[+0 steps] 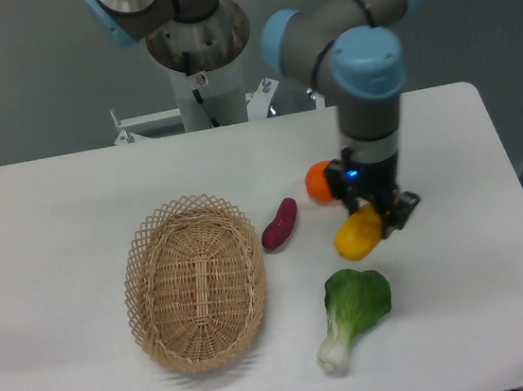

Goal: Pick up the mango from the basket
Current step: 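Lift the mango out of the basket and carry it beside the orange, then hold the mango raised above the table beside the orange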

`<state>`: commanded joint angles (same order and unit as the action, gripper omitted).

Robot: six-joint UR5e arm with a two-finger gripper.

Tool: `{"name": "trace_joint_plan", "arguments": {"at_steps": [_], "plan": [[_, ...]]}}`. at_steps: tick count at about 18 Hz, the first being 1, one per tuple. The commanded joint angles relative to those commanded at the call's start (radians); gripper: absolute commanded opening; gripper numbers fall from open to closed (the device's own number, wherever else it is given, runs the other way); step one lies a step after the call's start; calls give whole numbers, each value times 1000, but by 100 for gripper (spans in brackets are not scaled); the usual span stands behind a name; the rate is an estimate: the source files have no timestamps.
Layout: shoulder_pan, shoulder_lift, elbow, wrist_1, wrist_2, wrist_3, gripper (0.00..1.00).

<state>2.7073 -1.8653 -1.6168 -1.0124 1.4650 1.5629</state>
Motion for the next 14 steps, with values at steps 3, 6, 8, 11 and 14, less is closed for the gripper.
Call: {"name": "trace_joint_plan", "arguments": {"at_steps": [3,6,8,11,14], "plan": [[32,0,0,-17,-6,45,46],[48,0,0,-22,-8,63,46],[49,0,0,-22,-8,65,46],[49,0,-2,-22,-8,66,46],[49,0,-2,-22,-8,66,46]]}}
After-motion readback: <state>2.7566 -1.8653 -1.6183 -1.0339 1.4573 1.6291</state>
